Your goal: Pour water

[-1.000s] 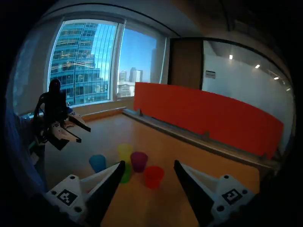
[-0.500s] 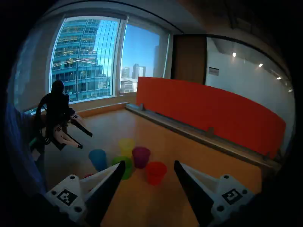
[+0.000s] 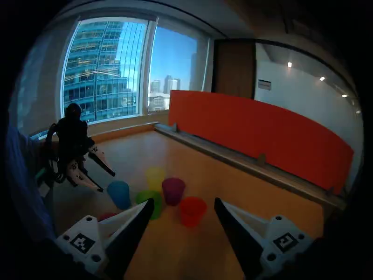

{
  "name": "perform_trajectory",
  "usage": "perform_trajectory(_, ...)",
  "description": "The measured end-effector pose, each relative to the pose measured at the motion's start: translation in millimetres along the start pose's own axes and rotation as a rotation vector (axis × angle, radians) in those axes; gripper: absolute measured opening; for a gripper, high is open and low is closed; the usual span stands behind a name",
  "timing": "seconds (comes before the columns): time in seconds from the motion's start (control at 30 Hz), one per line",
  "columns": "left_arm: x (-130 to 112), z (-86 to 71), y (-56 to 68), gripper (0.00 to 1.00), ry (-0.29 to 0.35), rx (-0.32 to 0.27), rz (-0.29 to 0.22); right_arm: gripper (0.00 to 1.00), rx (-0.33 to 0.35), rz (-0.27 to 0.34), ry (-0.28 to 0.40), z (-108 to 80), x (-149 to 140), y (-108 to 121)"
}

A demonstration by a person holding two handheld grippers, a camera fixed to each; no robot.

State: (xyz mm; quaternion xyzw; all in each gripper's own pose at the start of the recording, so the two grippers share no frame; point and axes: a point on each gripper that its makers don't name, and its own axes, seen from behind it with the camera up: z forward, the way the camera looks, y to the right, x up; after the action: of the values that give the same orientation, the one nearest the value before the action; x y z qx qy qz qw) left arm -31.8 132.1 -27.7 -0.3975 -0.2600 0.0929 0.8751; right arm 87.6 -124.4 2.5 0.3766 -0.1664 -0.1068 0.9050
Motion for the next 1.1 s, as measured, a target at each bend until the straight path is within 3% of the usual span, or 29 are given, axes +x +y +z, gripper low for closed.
perform_trajectory(0.73,-12.3,46.4,5.9,0.96,-0.049,-0.04,0.001,1.0,-0.009,0.006,-0.013,6.9,-5.5,7.9)
perform_trajectory(1.1,-8.4,58.9,8.1,0.96,-0.052,-0.05,0.004,1.0,-0.018,0.011,-0.014,4.8,-8.4,13.0)
